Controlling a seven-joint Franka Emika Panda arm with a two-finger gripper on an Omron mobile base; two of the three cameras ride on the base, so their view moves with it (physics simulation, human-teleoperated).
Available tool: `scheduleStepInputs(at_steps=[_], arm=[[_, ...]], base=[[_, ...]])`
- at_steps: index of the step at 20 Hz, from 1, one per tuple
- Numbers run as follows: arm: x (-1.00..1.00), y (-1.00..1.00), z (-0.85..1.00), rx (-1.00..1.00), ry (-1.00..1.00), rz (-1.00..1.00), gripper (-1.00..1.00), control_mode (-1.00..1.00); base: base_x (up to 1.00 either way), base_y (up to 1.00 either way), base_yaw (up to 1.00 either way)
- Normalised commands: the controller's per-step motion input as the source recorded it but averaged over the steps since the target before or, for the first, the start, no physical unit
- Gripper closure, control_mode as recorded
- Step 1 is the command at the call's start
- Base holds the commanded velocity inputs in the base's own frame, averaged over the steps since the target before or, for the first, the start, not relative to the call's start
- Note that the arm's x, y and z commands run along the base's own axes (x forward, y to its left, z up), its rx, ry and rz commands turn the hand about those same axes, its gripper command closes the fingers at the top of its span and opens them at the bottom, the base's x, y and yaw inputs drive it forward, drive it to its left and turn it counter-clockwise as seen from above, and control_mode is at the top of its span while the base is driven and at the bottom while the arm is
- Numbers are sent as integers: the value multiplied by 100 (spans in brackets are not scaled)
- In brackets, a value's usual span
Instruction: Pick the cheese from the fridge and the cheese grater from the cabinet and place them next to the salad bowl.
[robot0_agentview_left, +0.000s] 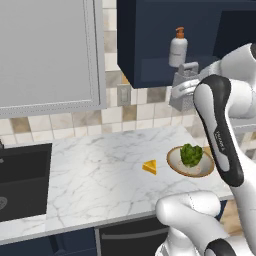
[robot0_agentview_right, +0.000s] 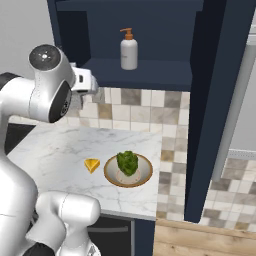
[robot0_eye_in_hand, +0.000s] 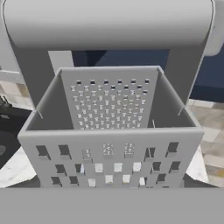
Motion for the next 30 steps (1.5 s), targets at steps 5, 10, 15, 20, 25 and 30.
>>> scheduleStepInputs(at_steps=[5, 10, 15, 20, 25, 30], arm=[[-58, 30, -37, 0, 10, -6, 100, -100], [-18, 43, -50, 0, 26, -7, 100, -100], [0, 49, -59, 2, 25, -3, 100, -100], [1, 40, -67, 1, 12, 0, 100, -100], [0, 10, -71, 0, -7, 10, 100, -100], [9, -3, -60, 2, -8, 12, 100, -100]], base=[[0, 0, 0], [0, 0, 0], [0, 0, 0], [0, 0, 0], [0, 0, 0], [0, 0, 0]])
